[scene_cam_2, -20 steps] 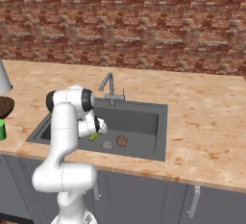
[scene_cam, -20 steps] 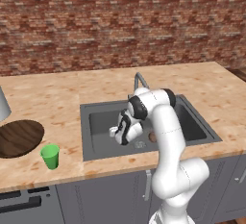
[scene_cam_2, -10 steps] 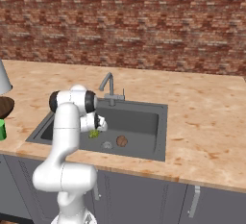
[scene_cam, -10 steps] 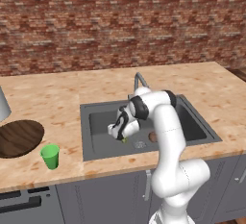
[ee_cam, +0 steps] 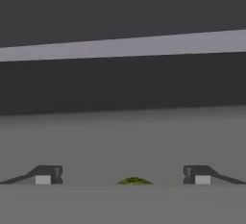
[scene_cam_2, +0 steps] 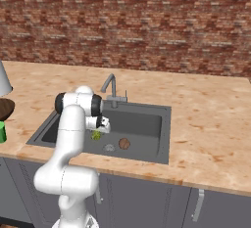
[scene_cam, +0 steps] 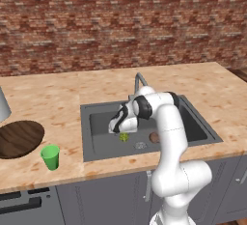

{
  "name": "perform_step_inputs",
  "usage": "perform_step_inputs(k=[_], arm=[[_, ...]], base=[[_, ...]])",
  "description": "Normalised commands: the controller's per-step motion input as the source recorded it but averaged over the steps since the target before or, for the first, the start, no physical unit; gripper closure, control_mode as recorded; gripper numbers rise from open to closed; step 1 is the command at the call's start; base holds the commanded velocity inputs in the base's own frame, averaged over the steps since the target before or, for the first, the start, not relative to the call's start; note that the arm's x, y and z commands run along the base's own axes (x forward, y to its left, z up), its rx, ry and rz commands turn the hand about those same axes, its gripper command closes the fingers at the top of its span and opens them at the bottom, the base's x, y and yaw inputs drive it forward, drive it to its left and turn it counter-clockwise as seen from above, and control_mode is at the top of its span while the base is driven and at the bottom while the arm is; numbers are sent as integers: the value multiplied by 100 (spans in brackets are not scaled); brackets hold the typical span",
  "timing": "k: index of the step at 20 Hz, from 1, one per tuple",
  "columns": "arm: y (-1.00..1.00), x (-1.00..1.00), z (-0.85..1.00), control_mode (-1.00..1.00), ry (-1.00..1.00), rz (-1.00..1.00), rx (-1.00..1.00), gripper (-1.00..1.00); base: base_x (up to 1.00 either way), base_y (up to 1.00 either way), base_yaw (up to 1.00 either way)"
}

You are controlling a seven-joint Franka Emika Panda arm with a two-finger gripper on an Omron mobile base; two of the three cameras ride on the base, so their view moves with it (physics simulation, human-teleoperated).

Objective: Remove the broccoli and potato from the sink. Then move the bowl and cup from the counter to the sink for washing.

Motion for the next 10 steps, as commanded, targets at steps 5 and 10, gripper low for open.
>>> perform_step_inputs(k=[5,10], arm=[[0,-20,-9,-100,6,-1,0,-100],[1,-21,-5,-100,2,-2,0,-100]], base=[[0,0,0],[0,0,0]])
